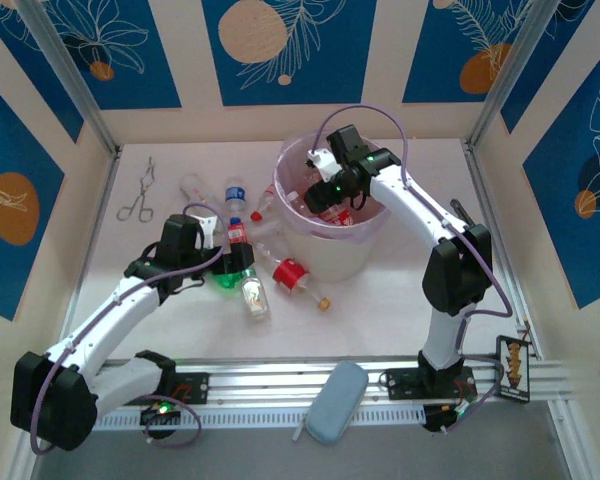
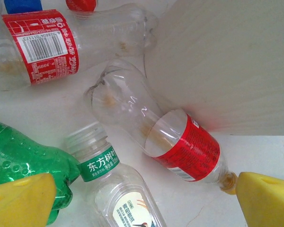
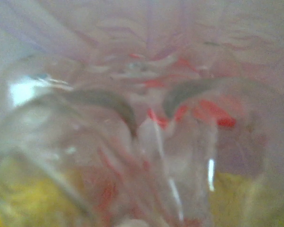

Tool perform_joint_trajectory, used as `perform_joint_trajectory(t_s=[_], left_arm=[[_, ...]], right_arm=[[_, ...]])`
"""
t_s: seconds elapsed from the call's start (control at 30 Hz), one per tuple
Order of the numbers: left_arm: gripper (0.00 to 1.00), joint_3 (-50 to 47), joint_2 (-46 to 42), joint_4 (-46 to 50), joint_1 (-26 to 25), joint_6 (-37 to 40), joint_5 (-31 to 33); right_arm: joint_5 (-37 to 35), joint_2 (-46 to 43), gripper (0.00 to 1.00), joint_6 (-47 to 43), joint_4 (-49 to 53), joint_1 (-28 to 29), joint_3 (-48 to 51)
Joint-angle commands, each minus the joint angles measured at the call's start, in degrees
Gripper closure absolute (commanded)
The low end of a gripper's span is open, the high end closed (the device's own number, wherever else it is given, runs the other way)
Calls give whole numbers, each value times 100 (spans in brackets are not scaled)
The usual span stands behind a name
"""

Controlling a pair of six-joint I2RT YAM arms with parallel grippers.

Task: Put the plastic bottles in the bin

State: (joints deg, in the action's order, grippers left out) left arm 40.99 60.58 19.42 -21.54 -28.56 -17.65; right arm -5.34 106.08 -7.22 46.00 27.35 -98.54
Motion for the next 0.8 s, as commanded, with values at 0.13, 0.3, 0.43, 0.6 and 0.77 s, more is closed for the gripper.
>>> perform_joint_trajectory(t_s=[0.13, 0.3, 0.43, 0.6, 0.77], left_arm=[[2, 111, 33, 71, 18, -82, 168], [1, 128, 101, 107, 26, -157, 291], [0, 205, 133, 385, 42, -183, 637], [0, 247, 121, 780, 114, -558, 1260], [0, 168, 143, 1070, 138, -1388, 1902]], right_arm=[[361, -215, 14, 79, -184, 60, 109], [257, -462, 10, 58, -59, 62, 8], [226, -717, 9, 98, 96, 64, -178], [142, -1112, 8, 172, 288, 42, -387], [41, -1725, 8, 291, 362, -17, -304]])
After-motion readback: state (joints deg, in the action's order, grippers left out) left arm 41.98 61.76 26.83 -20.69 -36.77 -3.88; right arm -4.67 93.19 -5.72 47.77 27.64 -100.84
